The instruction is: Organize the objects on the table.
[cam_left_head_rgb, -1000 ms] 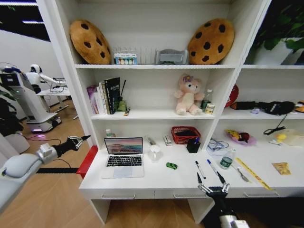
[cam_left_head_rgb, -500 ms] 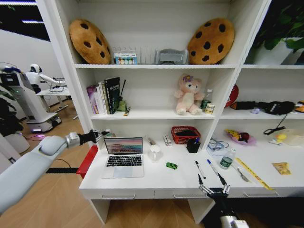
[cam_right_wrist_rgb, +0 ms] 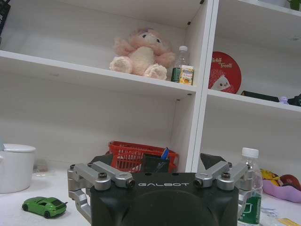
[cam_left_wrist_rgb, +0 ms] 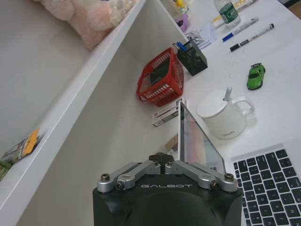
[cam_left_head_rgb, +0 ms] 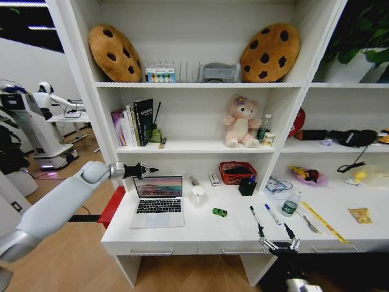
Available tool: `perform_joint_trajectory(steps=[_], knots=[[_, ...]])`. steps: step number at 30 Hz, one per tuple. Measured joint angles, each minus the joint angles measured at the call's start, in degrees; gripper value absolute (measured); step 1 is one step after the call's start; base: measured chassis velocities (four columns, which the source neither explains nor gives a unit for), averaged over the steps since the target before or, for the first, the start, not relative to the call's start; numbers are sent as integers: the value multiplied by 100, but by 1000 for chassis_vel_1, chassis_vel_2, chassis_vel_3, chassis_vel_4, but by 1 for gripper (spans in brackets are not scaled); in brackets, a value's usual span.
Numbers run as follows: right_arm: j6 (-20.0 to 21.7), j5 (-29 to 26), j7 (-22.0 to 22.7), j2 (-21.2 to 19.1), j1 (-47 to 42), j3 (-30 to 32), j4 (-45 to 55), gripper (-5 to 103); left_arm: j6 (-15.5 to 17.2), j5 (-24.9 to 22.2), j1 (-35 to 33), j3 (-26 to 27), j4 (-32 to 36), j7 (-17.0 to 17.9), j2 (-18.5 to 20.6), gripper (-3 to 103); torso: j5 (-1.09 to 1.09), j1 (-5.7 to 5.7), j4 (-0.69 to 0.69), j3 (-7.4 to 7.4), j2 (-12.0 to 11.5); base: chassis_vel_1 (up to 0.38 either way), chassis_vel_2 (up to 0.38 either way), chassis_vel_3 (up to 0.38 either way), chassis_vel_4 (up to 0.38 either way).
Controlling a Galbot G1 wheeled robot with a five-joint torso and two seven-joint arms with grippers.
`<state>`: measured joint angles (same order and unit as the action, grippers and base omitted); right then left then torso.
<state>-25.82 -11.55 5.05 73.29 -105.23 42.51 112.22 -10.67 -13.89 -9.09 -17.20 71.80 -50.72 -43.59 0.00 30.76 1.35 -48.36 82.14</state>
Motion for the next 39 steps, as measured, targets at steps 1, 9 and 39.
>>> perform_joint_trajectory(steps=[1,9,39], knots=[[-8,-15,2,1,-5,15,0,100,-16,78,69,-51,-99,-73,-78,0,1,0,1,0,0,0,0,0,0],[-84,-121,-3,10,-3,141,-64,100,-87,159,296,-205,-541,-584,-257,0,1,0,-3,1,0,0,0,0,0],[-81,-222,13,102,31,214,-86,100,96,289,-758,97,1285,-1964,759,0,0,-1,-2,0,0,0,0,0,0]])
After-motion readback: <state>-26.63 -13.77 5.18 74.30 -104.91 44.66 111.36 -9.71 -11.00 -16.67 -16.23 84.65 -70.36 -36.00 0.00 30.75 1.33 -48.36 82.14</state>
